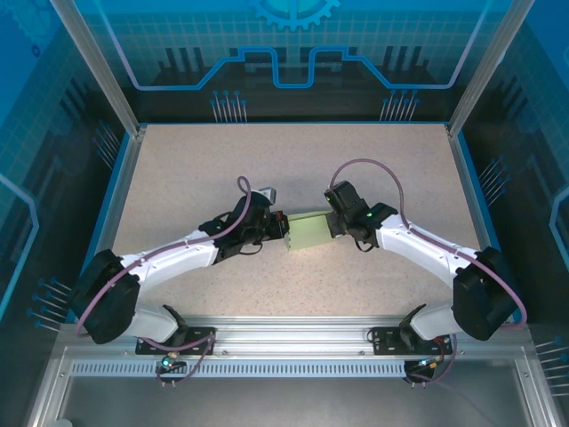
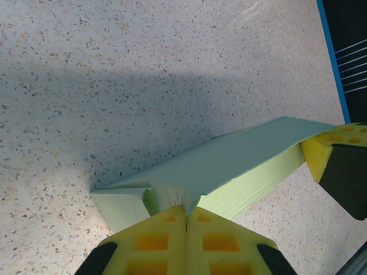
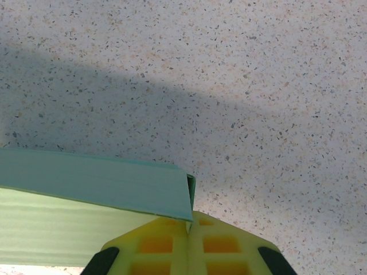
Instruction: Fold the paper box
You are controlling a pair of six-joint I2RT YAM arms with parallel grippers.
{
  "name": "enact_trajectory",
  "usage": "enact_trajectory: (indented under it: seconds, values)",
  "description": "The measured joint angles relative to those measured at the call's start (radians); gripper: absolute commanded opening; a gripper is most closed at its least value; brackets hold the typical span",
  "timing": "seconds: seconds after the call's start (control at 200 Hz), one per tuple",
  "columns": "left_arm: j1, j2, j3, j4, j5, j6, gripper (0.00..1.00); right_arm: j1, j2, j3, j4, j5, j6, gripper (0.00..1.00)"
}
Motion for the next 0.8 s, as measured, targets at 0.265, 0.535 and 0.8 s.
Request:
enact_trajectory:
  seconds: [0.265,0.535,0.8]
  values:
    - [-0.029,0.002,-0.024,0.041,-0.054,-0.002,0.02,0.000,0.000,0.000,-0.003,0.005,0.000,0.00]
    - [-0.079,0.002,-0.077,0.092,-0.121,0.055,0.05,0.000,-0.002,-0.003,-0.002,0.011,-0.004,0.00]
    - [-0.085,-0.005,-0.096,0.115,-0.132,0.123,0.15,0.002,-0.026,-0.046,0.048,0.015,-0.027,0.00]
